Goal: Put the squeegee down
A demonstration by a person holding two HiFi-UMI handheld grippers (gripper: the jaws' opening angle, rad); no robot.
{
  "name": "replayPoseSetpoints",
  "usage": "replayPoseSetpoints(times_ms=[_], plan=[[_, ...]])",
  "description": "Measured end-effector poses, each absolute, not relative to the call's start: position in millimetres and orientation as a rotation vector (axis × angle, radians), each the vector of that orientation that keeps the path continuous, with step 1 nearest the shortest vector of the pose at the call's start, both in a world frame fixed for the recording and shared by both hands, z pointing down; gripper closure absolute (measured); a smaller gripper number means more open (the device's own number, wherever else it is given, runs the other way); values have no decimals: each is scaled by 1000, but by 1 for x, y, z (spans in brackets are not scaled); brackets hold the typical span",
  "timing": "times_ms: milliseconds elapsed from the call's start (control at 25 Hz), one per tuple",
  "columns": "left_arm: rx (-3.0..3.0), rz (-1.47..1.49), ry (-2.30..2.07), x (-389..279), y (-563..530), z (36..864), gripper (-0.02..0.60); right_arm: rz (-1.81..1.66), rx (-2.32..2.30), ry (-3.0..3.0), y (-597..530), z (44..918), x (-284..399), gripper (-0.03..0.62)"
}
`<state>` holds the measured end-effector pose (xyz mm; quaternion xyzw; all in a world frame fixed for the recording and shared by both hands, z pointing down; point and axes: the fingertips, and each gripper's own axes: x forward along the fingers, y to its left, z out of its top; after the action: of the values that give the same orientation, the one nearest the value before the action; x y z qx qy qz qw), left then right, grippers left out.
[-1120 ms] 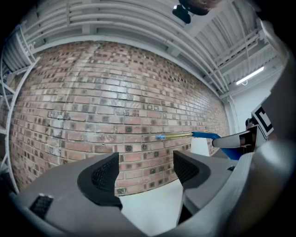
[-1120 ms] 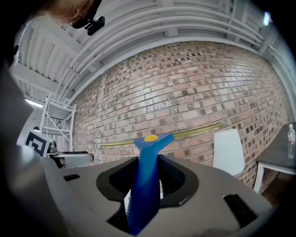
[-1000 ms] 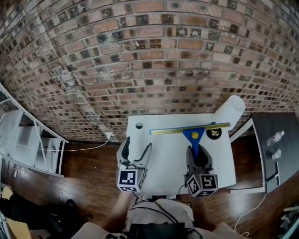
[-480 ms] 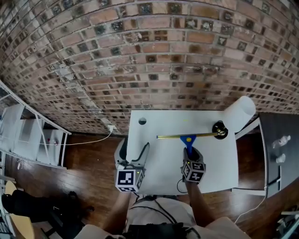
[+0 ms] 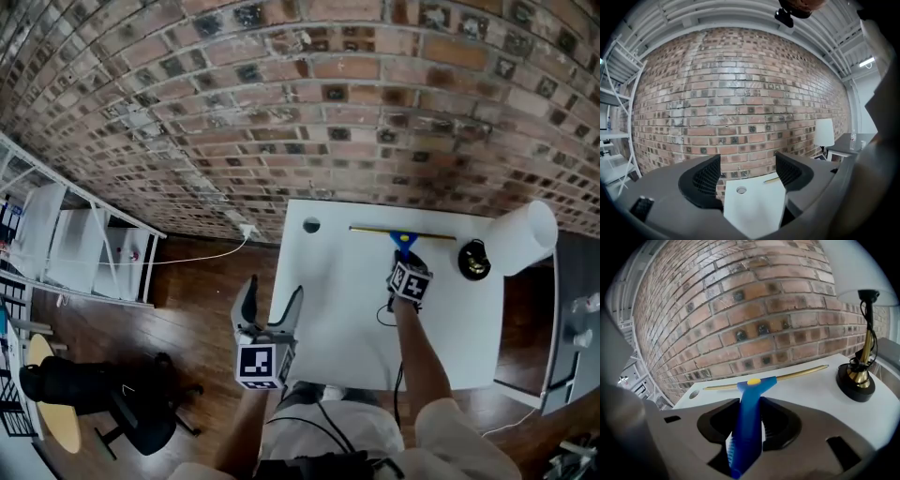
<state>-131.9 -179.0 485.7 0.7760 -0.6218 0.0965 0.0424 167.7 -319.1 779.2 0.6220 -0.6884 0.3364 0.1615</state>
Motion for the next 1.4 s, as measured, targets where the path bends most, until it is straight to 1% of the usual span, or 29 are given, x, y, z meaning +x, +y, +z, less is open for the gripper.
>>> replayPoseSetpoints(times_ms=[280,560,640,720,840,960,1040,1120,1160,1200,1240,1320,1400], plan=[[2360,312,-1901,-130,-190,488,221,1080,1789,-1857,-343,813,171,436],[2390,295,-1843,-118,-196,489,219,1076,1694,-1878,-342,827,170,430],[2416,304,-1818,-115,-194,490,221,1087,1648,-1954,-341,820,164,364],[2428,292,-1783,-112,-195,491,219,1052,1620,-2026,-337,804,160,313],[2460,278,-1737,-109,-200,496,221,876,1638,-2156,-337,753,160,254],[2521,259,-1701,-97,-204,487,221,668,1691,-2318,-332,675,158,202],[2550,225,-1681,-90,-204,476,221,533,1731,-2408,-321,620,159,175],[2574,181,-1668,-85,-203,466,221,399,1772,-2475,-304,567,161,165],[2592,166,-1667,-84,-202,463,220,319,1786,-2495,-294,542,162,146],[2611,152,-1665,-85,-200,460,219,222,1787,-2500,-284,519,163,146],[2629,133,-1660,-85,-198,457,221,112,1773,-2488,-274,498,161,108],[2662,82,-1638,-83,-191,447,220,-76,1730,-2467,-252,459,153,74],[2693,36,-1630,-82,-182,436,219,-155,1745,-2523,-229,421,144,71]])
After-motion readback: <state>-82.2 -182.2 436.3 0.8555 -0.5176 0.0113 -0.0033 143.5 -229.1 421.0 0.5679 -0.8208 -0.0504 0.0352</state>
